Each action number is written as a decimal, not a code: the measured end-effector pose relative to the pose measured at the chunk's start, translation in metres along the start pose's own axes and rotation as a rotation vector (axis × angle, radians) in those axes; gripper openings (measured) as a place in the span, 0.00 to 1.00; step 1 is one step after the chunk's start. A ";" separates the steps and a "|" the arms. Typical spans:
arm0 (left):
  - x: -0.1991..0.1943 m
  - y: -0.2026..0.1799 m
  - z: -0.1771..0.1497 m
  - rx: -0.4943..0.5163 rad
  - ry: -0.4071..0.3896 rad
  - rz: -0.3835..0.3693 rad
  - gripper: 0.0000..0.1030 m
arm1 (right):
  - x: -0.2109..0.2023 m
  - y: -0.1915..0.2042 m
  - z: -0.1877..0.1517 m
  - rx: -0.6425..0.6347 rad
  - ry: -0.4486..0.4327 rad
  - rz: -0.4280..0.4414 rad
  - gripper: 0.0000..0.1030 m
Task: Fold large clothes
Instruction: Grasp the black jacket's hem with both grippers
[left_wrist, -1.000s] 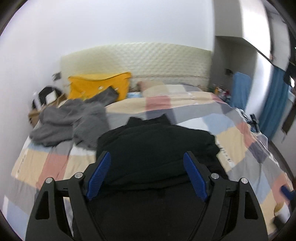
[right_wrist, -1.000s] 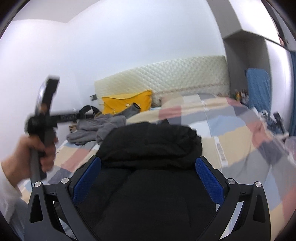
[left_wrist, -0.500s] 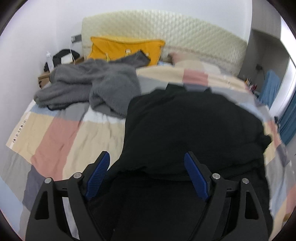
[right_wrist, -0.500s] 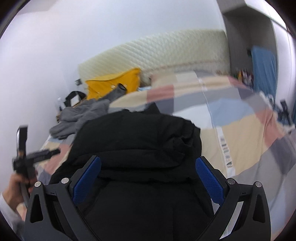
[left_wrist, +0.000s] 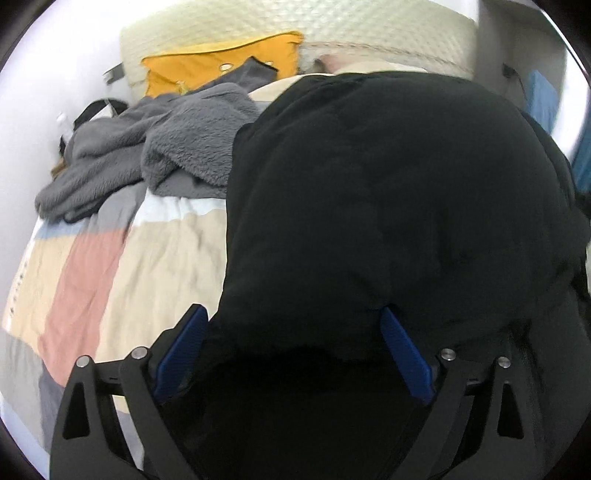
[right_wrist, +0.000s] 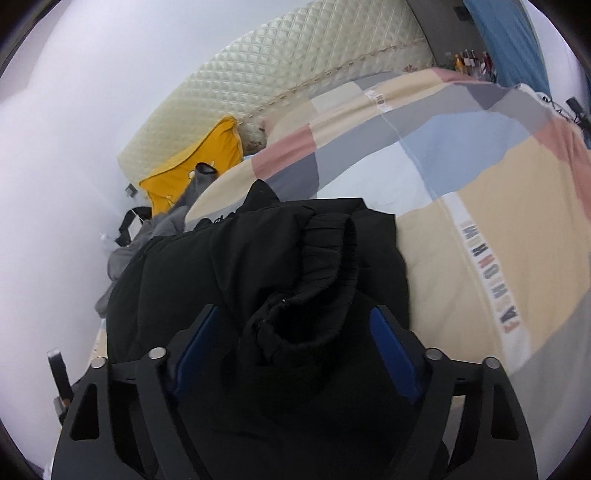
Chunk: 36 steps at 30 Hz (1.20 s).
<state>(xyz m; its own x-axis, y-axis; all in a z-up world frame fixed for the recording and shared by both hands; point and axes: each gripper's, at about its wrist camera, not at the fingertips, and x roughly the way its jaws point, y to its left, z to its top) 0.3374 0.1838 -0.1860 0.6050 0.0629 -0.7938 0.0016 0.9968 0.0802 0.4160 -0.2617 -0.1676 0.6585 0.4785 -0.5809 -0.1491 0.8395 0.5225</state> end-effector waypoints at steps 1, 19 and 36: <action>-0.002 0.000 -0.001 0.012 0.001 -0.002 0.92 | 0.002 0.002 -0.001 -0.002 0.006 0.001 0.68; 0.009 0.038 0.002 -0.244 0.012 0.131 0.96 | -0.023 0.052 -0.004 -0.159 -0.059 0.031 0.13; -0.011 0.064 0.001 -0.399 -0.128 0.149 0.96 | 0.032 0.064 -0.046 -0.331 0.002 -0.262 0.13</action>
<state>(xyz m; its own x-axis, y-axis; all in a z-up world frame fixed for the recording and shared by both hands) 0.3316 0.2464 -0.1717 0.6693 0.2256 -0.7079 -0.3851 0.9201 -0.0709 0.3938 -0.1806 -0.1815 0.7042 0.2378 -0.6690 -0.2059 0.9701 0.1281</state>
